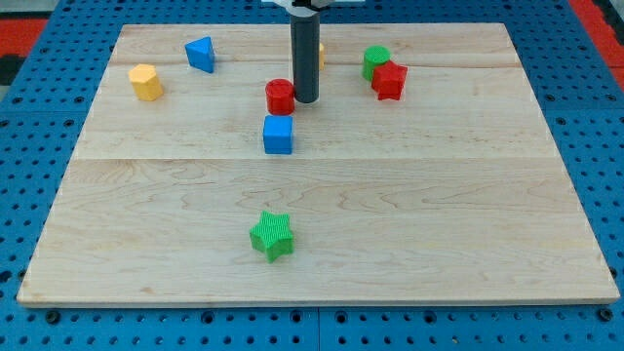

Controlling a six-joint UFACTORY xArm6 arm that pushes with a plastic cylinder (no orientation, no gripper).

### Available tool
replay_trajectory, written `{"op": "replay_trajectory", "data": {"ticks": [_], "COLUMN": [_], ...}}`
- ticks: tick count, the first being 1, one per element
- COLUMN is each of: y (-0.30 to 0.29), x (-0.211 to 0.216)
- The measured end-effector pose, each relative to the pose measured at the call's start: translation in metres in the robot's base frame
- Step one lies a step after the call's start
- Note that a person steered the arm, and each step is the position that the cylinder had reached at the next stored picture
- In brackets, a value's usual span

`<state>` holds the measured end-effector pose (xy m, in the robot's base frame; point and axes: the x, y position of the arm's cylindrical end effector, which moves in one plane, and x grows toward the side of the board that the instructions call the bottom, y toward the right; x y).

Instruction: Push the red star with green circle parallel to the right of the red circle

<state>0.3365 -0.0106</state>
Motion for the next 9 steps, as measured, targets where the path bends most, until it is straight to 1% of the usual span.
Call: {"op": "replay_trajectory", "data": {"ticks": [2, 5, 6, 7, 8, 9], "y": [-0.001, 0.008, 0.023, 0.028, 0.049, 0.089], "x": [-0.006, -0.037, -0.057, -0.07, -0.08, -0.07]}}
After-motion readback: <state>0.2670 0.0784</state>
